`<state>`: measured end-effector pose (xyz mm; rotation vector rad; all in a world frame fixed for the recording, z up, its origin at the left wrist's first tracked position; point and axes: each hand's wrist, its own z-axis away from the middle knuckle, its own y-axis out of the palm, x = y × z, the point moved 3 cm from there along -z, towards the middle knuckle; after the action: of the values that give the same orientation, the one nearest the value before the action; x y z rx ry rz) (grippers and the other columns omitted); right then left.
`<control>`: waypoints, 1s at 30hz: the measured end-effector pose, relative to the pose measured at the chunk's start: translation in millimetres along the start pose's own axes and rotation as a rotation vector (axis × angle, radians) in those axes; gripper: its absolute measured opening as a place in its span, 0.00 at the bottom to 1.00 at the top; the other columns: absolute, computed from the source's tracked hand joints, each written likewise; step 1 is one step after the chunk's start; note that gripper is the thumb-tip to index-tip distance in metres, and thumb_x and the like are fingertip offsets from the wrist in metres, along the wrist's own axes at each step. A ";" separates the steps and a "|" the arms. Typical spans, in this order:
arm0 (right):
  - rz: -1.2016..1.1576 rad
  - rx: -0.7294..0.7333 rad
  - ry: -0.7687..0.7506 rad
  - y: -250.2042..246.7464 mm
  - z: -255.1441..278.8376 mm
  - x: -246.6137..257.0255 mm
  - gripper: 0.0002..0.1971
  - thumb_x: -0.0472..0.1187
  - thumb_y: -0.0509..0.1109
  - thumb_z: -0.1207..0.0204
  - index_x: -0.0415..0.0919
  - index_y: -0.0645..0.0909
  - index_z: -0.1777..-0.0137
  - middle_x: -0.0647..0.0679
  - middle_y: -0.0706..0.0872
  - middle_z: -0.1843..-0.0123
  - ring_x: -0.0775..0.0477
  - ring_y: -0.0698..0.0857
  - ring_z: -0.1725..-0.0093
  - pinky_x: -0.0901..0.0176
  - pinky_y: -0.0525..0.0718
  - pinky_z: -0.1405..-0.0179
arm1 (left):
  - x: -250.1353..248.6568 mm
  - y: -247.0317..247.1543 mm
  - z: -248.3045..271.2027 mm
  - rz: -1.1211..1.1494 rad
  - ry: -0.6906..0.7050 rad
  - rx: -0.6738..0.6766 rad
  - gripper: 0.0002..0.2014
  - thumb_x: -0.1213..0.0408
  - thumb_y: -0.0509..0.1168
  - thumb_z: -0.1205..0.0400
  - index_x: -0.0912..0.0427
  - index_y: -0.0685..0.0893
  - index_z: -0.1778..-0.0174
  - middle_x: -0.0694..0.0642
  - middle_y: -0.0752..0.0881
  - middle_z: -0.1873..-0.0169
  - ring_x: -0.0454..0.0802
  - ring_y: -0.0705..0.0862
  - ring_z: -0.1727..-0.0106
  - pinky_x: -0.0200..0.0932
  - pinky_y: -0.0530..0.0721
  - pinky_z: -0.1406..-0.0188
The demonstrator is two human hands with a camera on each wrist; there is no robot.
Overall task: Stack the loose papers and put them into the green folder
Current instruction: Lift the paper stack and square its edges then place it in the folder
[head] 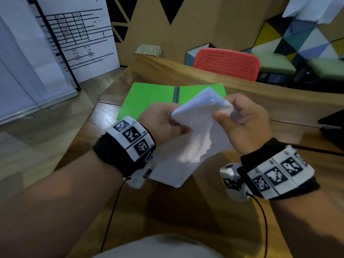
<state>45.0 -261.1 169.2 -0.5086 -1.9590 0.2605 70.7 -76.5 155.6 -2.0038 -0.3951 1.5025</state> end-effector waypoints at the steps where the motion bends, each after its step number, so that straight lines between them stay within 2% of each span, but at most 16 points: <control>1: -0.052 -0.038 0.043 -6.9 0.3 -5.9 0.08 0.43 0.73 0.35 0.60 0.81 0.64 0.53 0.87 0.68 0.47 0.84 0.68 0.51 0.84 0.65 | 14.3 -3.5 -2.9 -0.123 -0.058 0.064 0.11 0.55 0.77 0.35 0.54 0.88 0.60 0.58 0.88 0.65 0.54 0.87 0.57 0.48 0.83 0.55; 3: -0.175 -0.112 0.125 -24.2 1.0 -20.3 0.08 0.38 0.74 0.35 0.54 0.81 0.64 0.57 0.86 0.71 0.55 0.81 0.70 0.60 0.81 0.68 | 44.9 -11.5 -2.9 -0.347 -0.228 0.173 0.14 0.53 0.78 0.34 0.58 0.89 0.59 0.58 0.86 0.64 0.56 0.85 0.57 0.45 0.81 0.56; 5: -0.277 -0.141 0.199 -39.4 2.7 -34.6 0.07 0.36 0.72 0.35 0.49 0.80 0.63 0.49 0.86 0.66 0.46 0.81 0.66 0.54 0.80 0.63 | 73.6 -18.9 -0.4 -0.300 -0.365 0.191 0.12 0.54 0.79 0.36 0.57 0.89 0.64 0.52 0.86 0.70 0.50 0.82 0.64 0.38 0.79 0.65; 7: -0.328 -0.132 0.262 -46.0 6.6 -48.5 0.08 0.33 0.72 0.31 0.47 0.79 0.61 0.38 0.84 0.60 0.39 0.80 0.60 0.43 0.80 0.58 | 94.6 -22.9 2.9 0.038 -0.450 0.108 0.12 0.58 0.83 0.43 0.53 0.88 0.70 0.44 0.87 0.77 0.45 0.83 0.67 0.28 0.79 0.72; 8: -0.343 -0.133 0.281 -46.5 9.1 -54.9 0.08 0.32 0.72 0.29 0.46 0.79 0.60 0.37 0.84 0.58 0.38 0.81 0.58 0.40 0.81 0.55 | 100.3 -21.9 4.1 0.255 -0.454 0.056 0.17 0.57 0.85 0.50 0.54 0.89 0.70 0.43 0.89 0.77 0.46 0.86 0.67 0.27 0.81 0.72; 10: -0.376 -0.130 0.304 -44.1 13.5 -66.2 0.07 0.35 0.74 0.30 0.47 0.80 0.58 0.45 0.88 0.59 0.40 0.84 0.56 0.43 0.84 0.53 | 113.3 -13.3 4.6 0.705 -0.467 -0.044 0.30 0.55 0.86 0.64 0.58 0.91 0.65 0.49 0.92 0.69 0.48 0.90 0.65 0.35 0.87 0.67; 12: -0.389 -0.147 0.325 -39.6 16.3 -78.3 0.07 0.38 0.75 0.32 0.47 0.81 0.57 0.54 0.91 0.63 0.51 0.87 0.60 0.54 0.86 0.56 | 119.2 -1.8 4.8 0.951 -0.450 -0.124 0.30 0.62 0.86 0.62 0.61 0.90 0.63 0.54 0.92 0.68 0.50 0.90 0.67 0.40 0.88 0.68; 15: -0.292 -0.157 0.364 -34.7 19.9 -95.7 0.14 0.27 0.66 0.24 0.50 0.79 0.54 0.60 0.90 0.64 0.55 0.86 0.58 0.52 0.84 0.49 | 115.2 5.9 6.8 0.932 -0.443 -0.244 0.12 0.76 0.76 0.41 0.60 0.89 0.65 0.53 0.91 0.72 0.48 0.89 0.72 0.39 0.87 0.72; 17: -0.212 -0.113 0.365 -31.9 22.6 -102.6 0.15 0.26 0.63 0.23 0.48 0.79 0.47 0.58 0.88 0.56 0.49 0.84 0.49 0.47 0.80 0.41 | 113.4 4.3 6.3 0.900 -0.418 -0.288 0.12 0.80 0.70 0.32 0.58 0.88 0.60 0.51 0.91 0.73 0.47 0.89 0.72 0.39 0.87 0.72; 18: -0.179 -0.097 0.356 -30.7 23.8 -105.4 0.15 0.26 0.63 0.22 0.44 0.78 0.42 0.56 0.86 0.52 0.48 0.83 0.46 0.47 0.79 0.39 | 113.0 2.2 5.0 0.893 -0.393 -0.297 0.12 0.80 0.70 0.31 0.58 0.87 0.58 0.51 0.91 0.72 0.47 0.89 0.71 0.39 0.87 0.71; 20: -0.175 -0.123 0.344 -29.5 26.5 -109.7 0.17 0.26 0.62 0.22 0.42 0.77 0.38 0.61 0.87 0.52 0.56 0.84 0.48 0.57 0.81 0.41 | 111.0 -0.6 2.2 0.902 -0.348 -0.281 0.15 0.77 0.72 0.35 0.58 0.86 0.56 0.51 0.92 0.69 0.48 0.90 0.68 0.41 0.87 0.68; 22: -0.207 -0.176 0.352 -28.0 27.4 -109.6 0.19 0.24 0.61 0.22 0.52 0.77 0.45 0.68 0.89 0.58 0.68 0.85 0.53 0.69 0.82 0.47 | 114.2 2.8 0.4 0.913 -0.368 -0.220 0.20 0.71 0.77 0.42 0.58 0.86 0.54 0.52 0.92 0.67 0.49 0.90 0.66 0.43 0.88 0.65; 24: -0.217 -0.215 0.367 -27.1 27.1 -111.3 0.20 0.24 0.61 0.22 0.54 0.76 0.49 0.72 0.88 0.60 0.71 0.84 0.56 0.69 0.82 0.49 | 118.6 9.0 3.1 0.861 -0.439 -0.155 0.28 0.64 0.81 0.53 0.59 0.86 0.55 0.52 0.92 0.66 0.49 0.90 0.65 0.45 0.90 0.61; 25: -0.214 -0.227 0.371 -26.5 27.5 -112.6 0.20 0.25 0.62 0.23 0.55 0.76 0.50 0.73 0.88 0.60 0.71 0.84 0.57 0.68 0.81 0.48 | 120.0 11.7 5.0 0.824 -0.461 -0.136 0.28 0.64 0.81 0.53 0.58 0.87 0.55 0.51 0.92 0.67 0.49 0.90 0.65 0.46 0.90 0.59; 28: -0.196 -0.242 0.376 -25.6 29.8 -114.1 0.19 0.26 0.63 0.22 0.56 0.75 0.50 0.75 0.87 0.60 0.72 0.84 0.57 0.70 0.81 0.48 | 118.3 12.7 7.2 0.717 -0.491 -0.189 0.14 0.72 0.79 0.39 0.56 0.86 0.61 0.46 0.91 0.73 0.45 0.89 0.69 0.39 0.89 0.64; 30: -0.178 -0.243 0.361 -23.8 31.9 -115.7 0.18 0.26 0.63 0.22 0.53 0.75 0.47 0.70 0.88 0.58 0.69 0.84 0.55 0.70 0.81 0.48 | 114.8 11.2 6.8 0.614 -0.471 -0.284 0.08 0.71 0.76 0.32 0.53 0.85 0.65 0.40 0.88 0.79 0.36 0.86 0.75 0.31 0.86 0.71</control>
<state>52.6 -334.2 71.3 -0.4949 -1.6746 -0.1757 99.3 -18.8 59.7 -2.0783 -0.1845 2.4378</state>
